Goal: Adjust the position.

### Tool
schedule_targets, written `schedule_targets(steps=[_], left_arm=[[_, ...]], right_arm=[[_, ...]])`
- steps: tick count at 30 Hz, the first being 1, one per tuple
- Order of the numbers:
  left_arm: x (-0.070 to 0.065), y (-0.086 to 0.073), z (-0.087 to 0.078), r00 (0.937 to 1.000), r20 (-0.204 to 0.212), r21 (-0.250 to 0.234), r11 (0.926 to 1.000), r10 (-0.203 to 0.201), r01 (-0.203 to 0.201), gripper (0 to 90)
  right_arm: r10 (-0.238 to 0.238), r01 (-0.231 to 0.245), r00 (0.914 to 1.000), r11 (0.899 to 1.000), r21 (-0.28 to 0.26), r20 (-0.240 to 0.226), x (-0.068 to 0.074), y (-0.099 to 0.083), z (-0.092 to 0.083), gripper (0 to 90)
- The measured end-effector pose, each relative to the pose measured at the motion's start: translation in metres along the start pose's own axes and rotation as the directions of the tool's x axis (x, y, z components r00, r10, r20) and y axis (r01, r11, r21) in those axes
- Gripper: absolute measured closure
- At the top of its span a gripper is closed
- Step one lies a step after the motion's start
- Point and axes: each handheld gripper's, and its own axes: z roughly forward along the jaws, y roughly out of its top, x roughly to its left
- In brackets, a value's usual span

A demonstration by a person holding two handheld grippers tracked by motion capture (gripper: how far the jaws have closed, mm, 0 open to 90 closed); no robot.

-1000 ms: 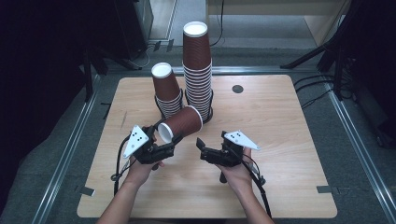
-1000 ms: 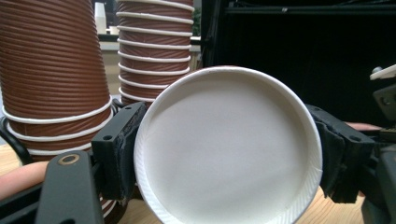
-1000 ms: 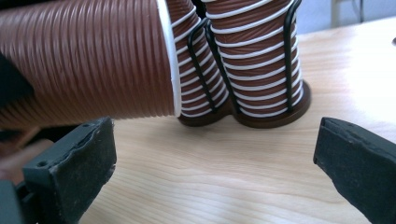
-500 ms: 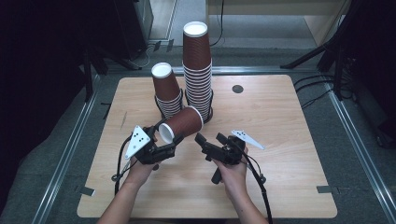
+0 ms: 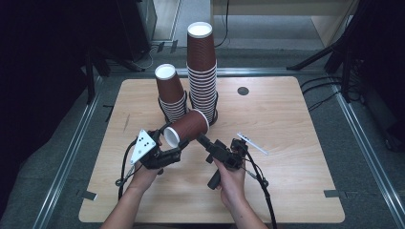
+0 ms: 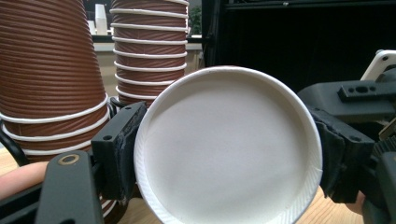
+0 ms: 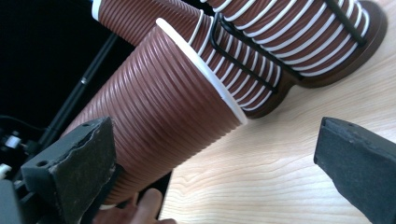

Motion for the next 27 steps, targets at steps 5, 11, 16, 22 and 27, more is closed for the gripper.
schedule_targets(steps=[5,11,16,22,27], left_arm=[[-0.001,-0.001,0.000,1.0000,0.000,0.000,1.0000,0.003,-0.003,22.4],[-0.002,-0.002,0.001,1.0000,0.002,-0.003,1.0000,0.007,-0.007,22.4],[-0.004,-0.003,0.002,0.9999,0.001,0.000,0.9999,0.014,-0.014,22.5],[-0.005,-0.004,0.002,0.9999,0.002,-0.005,0.9999,0.012,-0.012,22.5],[-0.006,-0.004,0.003,0.9999,0.008,-0.008,0.9999,0.015,-0.015,22.4]], right_arm=[[0.089,-0.088,0.9958,0.996,0.007,-0.025,0.001,0.001,0.001,0.0],[0.200,-0.199,0.9783,0.980,0.025,-0.054,0.002,0.002,0.005,0.0],[0.286,-0.284,0.9552,0.958,0.047,-0.074,0.003,0.003,0.009,0.0],[0.377,-0.373,0.9224,0.926,0.055,-0.084,0.005,0.004,0.013,0.0],[0.425,-0.421,0.9011,0.905,0.068,-0.083,0.003,0.004,0.019,0.0]])
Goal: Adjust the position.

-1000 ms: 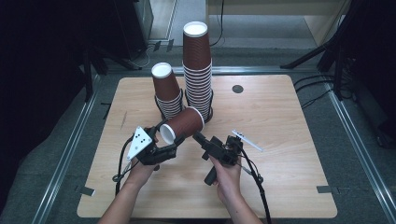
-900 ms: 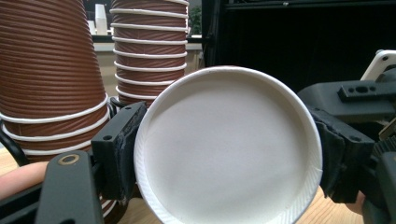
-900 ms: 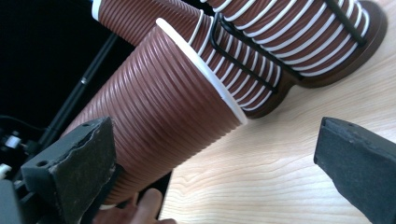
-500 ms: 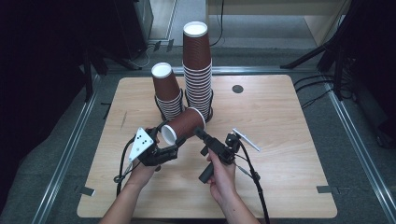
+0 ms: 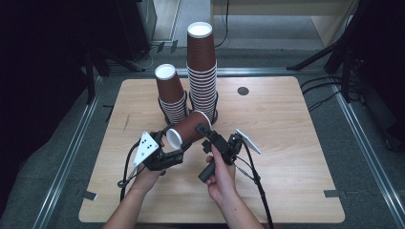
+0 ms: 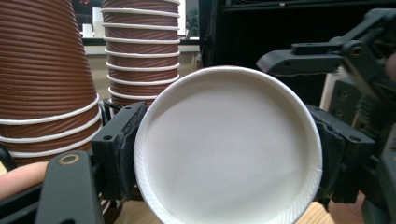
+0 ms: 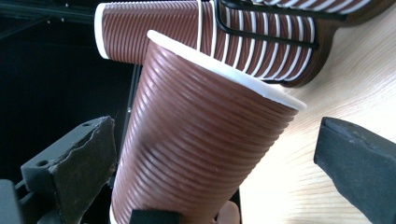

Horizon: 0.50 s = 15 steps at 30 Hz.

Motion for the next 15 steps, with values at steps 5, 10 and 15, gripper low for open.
schedule_targets(steps=[5,10,15], left_arm=[[-0.001,-0.001,0.001,1.0000,0.005,0.002,1.0000,0.008,-0.008,22.4],[-0.003,-0.002,0.001,0.9999,0.009,0.002,0.9999,0.013,-0.013,22.4],[-0.005,-0.003,0.002,0.9997,0.015,0.003,0.9998,0.019,-0.019,22.5]], right_arm=[[0.043,-0.043,0.9991,0.999,-0.004,-0.001,-0.001,0.002,0.005,0.0],[0.091,-0.091,0.9958,0.996,-0.016,0.007,-0.002,0.005,0.009,0.0],[0.122,-0.122,0.9926,0.993,-0.011,0.003,-0.003,0.004,0.014,0.0]])
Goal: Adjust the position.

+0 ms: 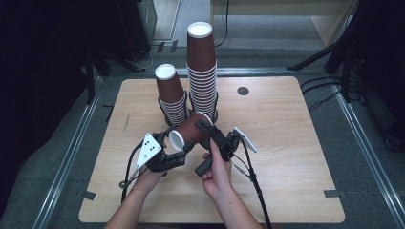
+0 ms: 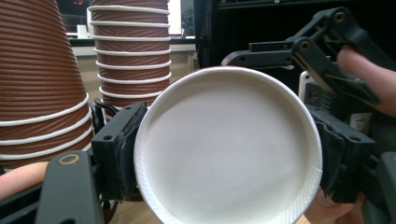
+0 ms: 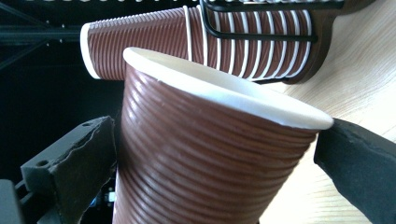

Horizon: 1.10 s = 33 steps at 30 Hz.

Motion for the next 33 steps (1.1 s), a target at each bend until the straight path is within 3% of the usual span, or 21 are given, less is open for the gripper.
schedule_targets(steps=[15,18,33], left_arm=[[-0.0055,-0.0014,0.0010,0.9996,0.020,0.000,0.9998,0.022,-0.022,22.5],[-0.0060,-0.0012,0.0008,0.9996,0.016,-0.002,0.9997,0.024,-0.024,22.4],[-0.0052,-0.0030,-0.0010,0.9992,0.030,0.007,0.9996,0.027,-0.028,21.8]], right_arm=[[0.096,-0.096,0.9952,0.995,-0.001,-0.016,-0.0016,0.0027,0.0068,0.0],[0.111,-0.111,0.9938,0.994,-0.012,-0.012,-0.0009,0.0035,0.0069,5.1],[0.116,-0.116,0.9933,0.993,0.003,-0.005,-0.0012,0.0021,0.0065,9.9]])
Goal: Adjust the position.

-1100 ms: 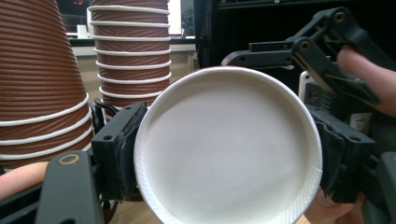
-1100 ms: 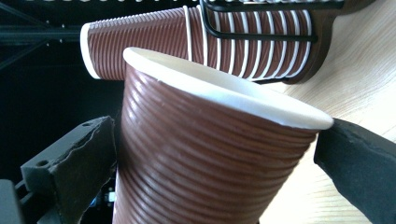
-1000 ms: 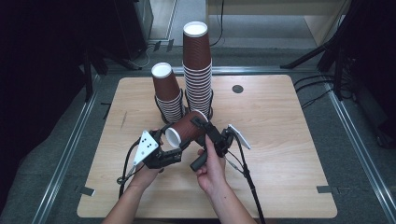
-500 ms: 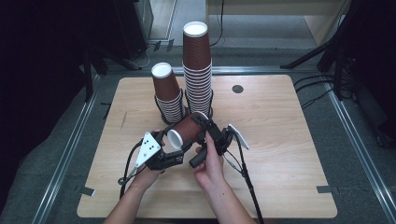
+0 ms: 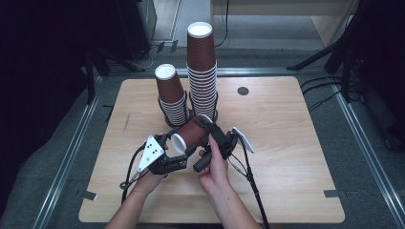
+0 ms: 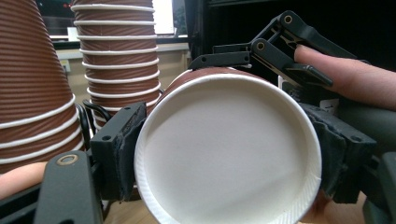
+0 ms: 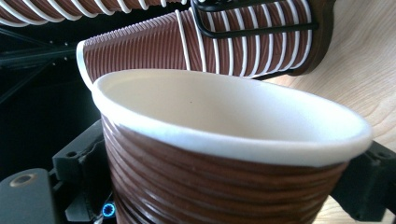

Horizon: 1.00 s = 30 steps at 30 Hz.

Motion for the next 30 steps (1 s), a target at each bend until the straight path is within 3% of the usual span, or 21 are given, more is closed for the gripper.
schedule_targets(steps=[9,18,26,27,28,30], left_arm=[[0.002,-0.001,0.002,0.9995,0.003,0.017,0.9994,-0.030,0.030,16.2],[0.007,-0.001,0.000,0.9977,-0.015,0.024,0.9975,-0.066,0.066,8.9],[0.009,-0.002,-0.001,0.9968,-0.026,0.035,0.9964,-0.076,0.077,5.9],[0.010,-0.003,-0.001,0.9962,-0.027,0.037,0.9958,-0.082,0.083,5.9],[0.011,-0.003,-0.001,0.9956,-0.033,0.039,0.9953,-0.087,0.089,5.7],[0.012,-0.004,-0.002,0.9955,-0.037,0.040,0.9953,-0.087,0.088,5.6]], right_arm=[[-0.065,0.065,0.9978,0.997,-0.045,0.014,0.003,0.000,-0.004,11.6],[-0.124,0.127,0.9918,0.985,-0.116,0.030,0.007,0.008,-0.012,12.0],[-0.206,0.210,0.9778,0.957,-0.201,0.039,0.010,0.019,-0.019,12.1],[-0.206,0.210,0.9778,0.957,-0.201,0.039,0.010,0.019,-0.019,12.1],[-0.230,0.235,0.9720,0.946,-0.224,0.050,0.011,0.022,-0.021,12.0],[-0.250,0.257,0.9665,0.937,-0.236,0.059,0.012,0.024,-0.023,12.0]])
